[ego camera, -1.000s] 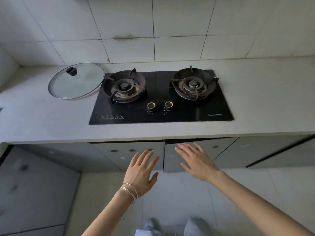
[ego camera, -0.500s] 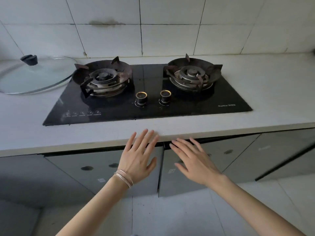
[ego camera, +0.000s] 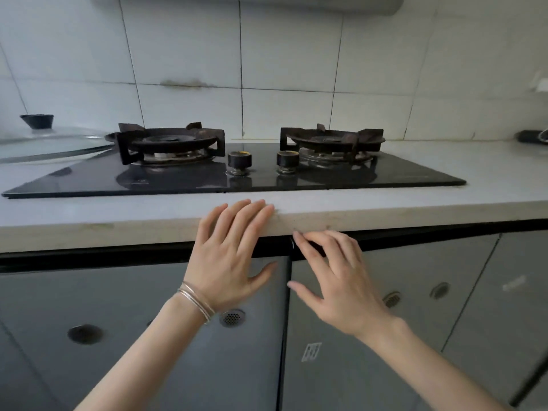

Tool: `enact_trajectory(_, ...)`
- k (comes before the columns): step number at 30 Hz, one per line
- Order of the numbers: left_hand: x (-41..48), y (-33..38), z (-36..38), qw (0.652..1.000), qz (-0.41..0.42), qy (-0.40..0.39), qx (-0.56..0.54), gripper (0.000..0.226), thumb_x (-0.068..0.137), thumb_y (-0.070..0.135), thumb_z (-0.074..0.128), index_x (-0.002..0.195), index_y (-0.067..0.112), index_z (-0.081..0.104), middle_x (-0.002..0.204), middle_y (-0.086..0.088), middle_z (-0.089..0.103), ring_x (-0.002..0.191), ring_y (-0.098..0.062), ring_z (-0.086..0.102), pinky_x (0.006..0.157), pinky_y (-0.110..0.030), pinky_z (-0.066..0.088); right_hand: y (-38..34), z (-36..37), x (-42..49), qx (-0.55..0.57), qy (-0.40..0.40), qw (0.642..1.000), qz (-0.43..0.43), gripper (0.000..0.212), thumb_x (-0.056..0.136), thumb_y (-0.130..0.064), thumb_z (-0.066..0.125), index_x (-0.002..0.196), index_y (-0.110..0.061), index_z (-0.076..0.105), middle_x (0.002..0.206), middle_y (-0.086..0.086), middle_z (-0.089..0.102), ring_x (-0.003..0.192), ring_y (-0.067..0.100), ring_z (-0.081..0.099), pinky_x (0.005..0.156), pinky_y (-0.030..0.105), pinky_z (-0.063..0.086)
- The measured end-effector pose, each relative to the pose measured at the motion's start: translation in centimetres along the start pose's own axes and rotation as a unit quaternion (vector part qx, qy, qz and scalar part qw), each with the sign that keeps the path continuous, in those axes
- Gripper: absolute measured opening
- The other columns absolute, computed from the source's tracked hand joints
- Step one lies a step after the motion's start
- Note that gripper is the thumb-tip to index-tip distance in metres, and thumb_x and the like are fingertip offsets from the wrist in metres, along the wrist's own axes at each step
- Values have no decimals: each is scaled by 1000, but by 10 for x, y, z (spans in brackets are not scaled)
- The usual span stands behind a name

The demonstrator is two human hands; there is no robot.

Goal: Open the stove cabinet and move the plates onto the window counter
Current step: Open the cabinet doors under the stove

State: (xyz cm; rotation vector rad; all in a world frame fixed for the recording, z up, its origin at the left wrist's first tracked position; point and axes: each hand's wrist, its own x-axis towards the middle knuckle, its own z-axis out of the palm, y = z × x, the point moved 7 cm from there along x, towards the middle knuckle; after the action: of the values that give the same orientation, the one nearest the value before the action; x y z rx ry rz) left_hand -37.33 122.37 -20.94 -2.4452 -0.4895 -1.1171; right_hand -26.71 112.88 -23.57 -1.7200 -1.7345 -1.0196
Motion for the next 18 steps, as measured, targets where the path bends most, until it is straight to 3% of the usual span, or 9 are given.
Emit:
enact_trajectory(7, -2, 2, -10, 1000, -2, 5, -16, 72, 76, 52, 54, 134, 11, 44, 133, -3, 51, 122, -23, 45, 105, -39, 28, -2, -3, 1, 22, 65, 997, 38, 46, 80, -39, 64, 114, -9, 60, 108, 7, 58, 102, 22, 48, 90, 33, 40)
enact_trajectory(12, -2, 2, -14, 999, -15, -2, -36, 69, 78, 54, 49, 133, 13, 44, 130, -2, 52, 118, -23, 46, 103, -37, 28, -6, -13, -1, 63, 41, 996, 40, 42, 81, -38, 64, 112, -10, 61, 114, 3, 63, 110, 17, 53, 96, 27, 37)
enact_trajectory(18, -3, 5, -16, 999, -18, 0, -36, 69, 79, 57, 44, 131, 12, 46, 127, -3, 54, 114, -24, 48, 101, -38, 29, -9, -40, -11, 154, -13, 986, 61, 39, 84, -43, 55, 110, -14, 60, 108, -4, 62, 103, 12, 53, 91, 27, 36)
